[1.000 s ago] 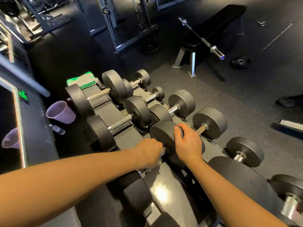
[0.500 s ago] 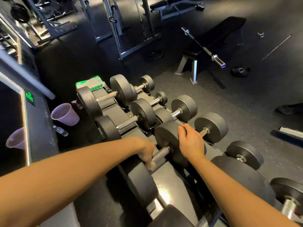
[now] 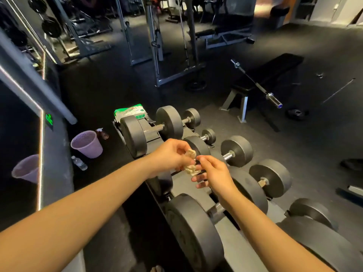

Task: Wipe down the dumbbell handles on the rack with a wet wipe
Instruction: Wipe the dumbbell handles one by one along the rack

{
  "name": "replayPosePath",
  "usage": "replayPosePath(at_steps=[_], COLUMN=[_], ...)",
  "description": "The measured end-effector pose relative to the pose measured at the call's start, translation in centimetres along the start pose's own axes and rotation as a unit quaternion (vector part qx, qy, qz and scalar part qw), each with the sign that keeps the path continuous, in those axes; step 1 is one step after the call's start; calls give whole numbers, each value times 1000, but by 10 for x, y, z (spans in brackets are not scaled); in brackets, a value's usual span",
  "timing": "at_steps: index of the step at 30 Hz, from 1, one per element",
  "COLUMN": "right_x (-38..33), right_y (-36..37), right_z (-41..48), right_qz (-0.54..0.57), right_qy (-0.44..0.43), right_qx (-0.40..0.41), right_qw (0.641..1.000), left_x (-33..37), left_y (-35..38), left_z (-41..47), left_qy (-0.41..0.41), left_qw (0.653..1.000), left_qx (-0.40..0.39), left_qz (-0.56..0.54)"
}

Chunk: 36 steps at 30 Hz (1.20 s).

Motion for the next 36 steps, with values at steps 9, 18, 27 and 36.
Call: replayPosePath(at_steps=[9, 18, 27, 36], right_x=[-21, -4, 45, 61], right_y=[67, 67, 80, 113], right_z=[48, 77, 136, 156], right_qz=[111, -212, -383, -516], right_qy=[51, -21, -26, -253], right_qx=[8, 75, -60, -176], right_qw=[992, 974, 921, 799], left_x=[-60, -109, -173, -178], left_y=[-63, -73, -63, -52], left_z=[46, 76, 81, 80], left_qy=[-33, -45, -84, -96], left_qw=[993, 995, 945, 954], left_qx=[106, -88, -176, -156], left_qz=[-45, 4, 263, 239])
Point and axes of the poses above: each hand's wrist, its own z-axis towards the middle knuckle, its own y-axis out of the palm, x = y × z, the point moved 6 cm from there along z, towards the middle knuckle, and after that the axes turned 6 degrees about z, right-handed, at the moved point
